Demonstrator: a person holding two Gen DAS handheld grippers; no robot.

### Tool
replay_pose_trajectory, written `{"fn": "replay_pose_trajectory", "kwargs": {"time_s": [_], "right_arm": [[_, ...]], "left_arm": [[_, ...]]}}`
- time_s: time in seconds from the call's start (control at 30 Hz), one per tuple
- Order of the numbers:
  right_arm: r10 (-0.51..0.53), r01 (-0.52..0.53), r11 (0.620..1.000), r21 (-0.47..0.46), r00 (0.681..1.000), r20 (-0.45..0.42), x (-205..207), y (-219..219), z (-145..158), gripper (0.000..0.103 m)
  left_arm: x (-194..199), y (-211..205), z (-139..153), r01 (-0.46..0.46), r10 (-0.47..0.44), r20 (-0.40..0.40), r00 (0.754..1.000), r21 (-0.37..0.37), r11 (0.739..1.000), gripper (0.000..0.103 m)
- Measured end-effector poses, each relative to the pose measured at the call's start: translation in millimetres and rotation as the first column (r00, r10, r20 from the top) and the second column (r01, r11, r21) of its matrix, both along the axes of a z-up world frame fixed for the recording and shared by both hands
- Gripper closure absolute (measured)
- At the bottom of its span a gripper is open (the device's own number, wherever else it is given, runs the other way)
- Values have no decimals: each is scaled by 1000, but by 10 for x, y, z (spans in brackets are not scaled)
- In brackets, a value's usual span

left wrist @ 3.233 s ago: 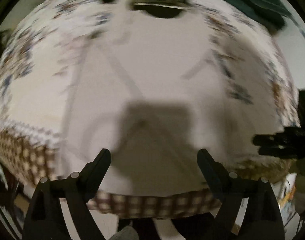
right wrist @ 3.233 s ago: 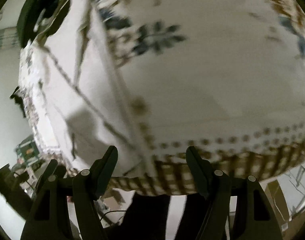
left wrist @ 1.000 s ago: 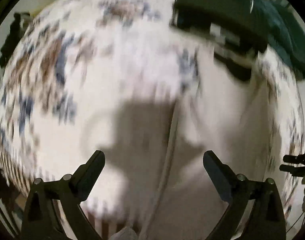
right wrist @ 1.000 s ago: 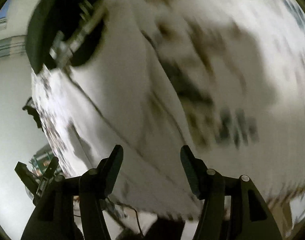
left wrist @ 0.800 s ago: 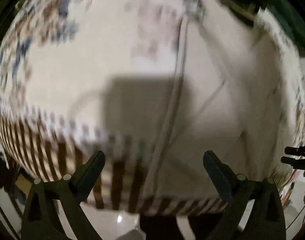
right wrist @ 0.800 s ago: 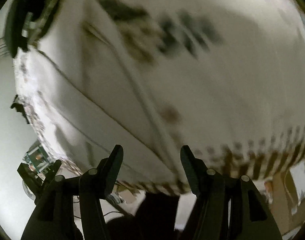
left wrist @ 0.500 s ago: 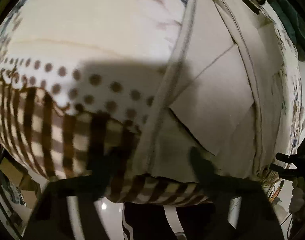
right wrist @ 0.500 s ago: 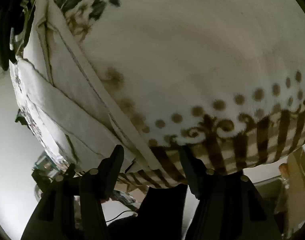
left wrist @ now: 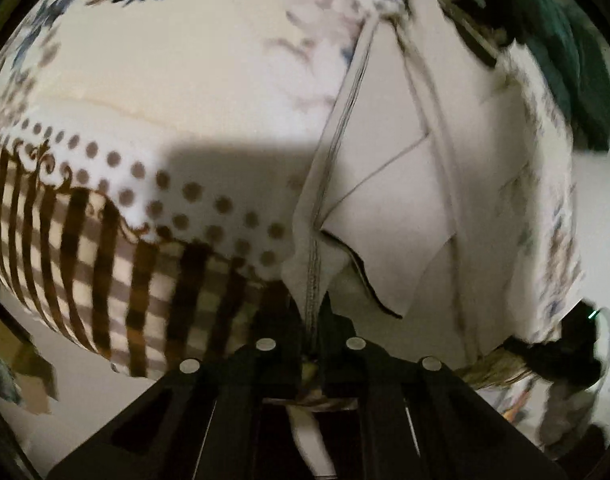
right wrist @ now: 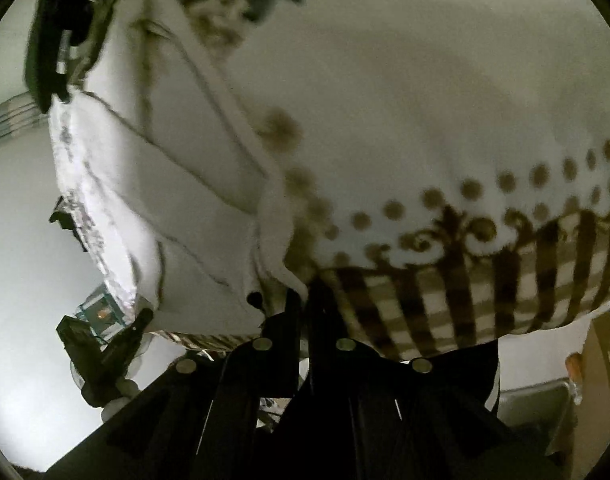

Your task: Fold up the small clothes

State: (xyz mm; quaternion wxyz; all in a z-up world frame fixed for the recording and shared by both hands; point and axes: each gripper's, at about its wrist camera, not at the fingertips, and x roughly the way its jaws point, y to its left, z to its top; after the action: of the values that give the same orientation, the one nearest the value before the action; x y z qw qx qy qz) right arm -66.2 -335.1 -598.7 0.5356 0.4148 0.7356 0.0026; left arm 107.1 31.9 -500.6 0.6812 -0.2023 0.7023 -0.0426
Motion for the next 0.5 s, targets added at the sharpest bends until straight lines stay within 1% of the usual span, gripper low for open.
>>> {"fn": "replay_pose_trajectory", "kwargs": {"time_s": [0.03, 0.07, 0.1, 0.17, 0.2, 0.23, 0.27, 0.33, 0.4, 0.43, 0.47, 0.5], "right_arm": [[-6, 5, 1000, 5, 1000, 16, 34, -75, 34, 100], [-13, 13, 1000, 11, 999, 36, 121, -32, 330, 100], [-16, 15, 1000, 14, 998, 60, 112, -134, 422, 100], [-17, 16, 1000, 8, 993, 115, 242, -120, 446, 100], [-23, 22, 1000, 7, 990, 137, 390, -27, 564, 100], [-25, 25, 1000, 2, 987, 160, 476, -95, 545, 100], [-26, 27, 1000, -6, 983, 180, 561, -37, 484, 100], [-27, 36, 999, -34, 974, 223, 778, -166, 400, 100], [-35, 54, 996, -65, 965, 260, 1033, -234, 388, 100], [-24, 51, 994, -91, 959, 283, 1142, -290, 335, 100], [-15, 50, 993, -106, 950, 313, 1240, -349, 262, 100], [-17, 54, 993, -105, 945, 326, 1322, -407, 186, 100]], "left_arm": [[46, -10, 71, -13, 13, 8, 1000, -9, 1000, 100], [109, -22, 149, -28, 29, 22, 999, -26, 999, 100], [181, -15, 219, -37, 39, 38, 999, -40, 998, 100], [358, -44, 320, -49, 53, 77, 996, -53, 997, 100], [454, -60, 347, -52, 58, 95, 994, -63, 997, 100], [540, -36, 349, -54, 61, 110, 992, -63, 997, 100], [710, -10, 342, -51, 58, 128, 990, -58, 997, 100], [984, -79, 296, -54, 63, 165, 984, -56, 997, 100], [1299, -121, 220, -67, 80, 197, 977, -69, 995, 99], [1418, -114, 181, -80, 93, 207, 974, -72, 994, 98], [1536, -18, 132, -96, 107, 211, 972, -62, 993, 95], [1650, -27, 103, -109, 118, 208, 971, -54, 993, 94]]}}
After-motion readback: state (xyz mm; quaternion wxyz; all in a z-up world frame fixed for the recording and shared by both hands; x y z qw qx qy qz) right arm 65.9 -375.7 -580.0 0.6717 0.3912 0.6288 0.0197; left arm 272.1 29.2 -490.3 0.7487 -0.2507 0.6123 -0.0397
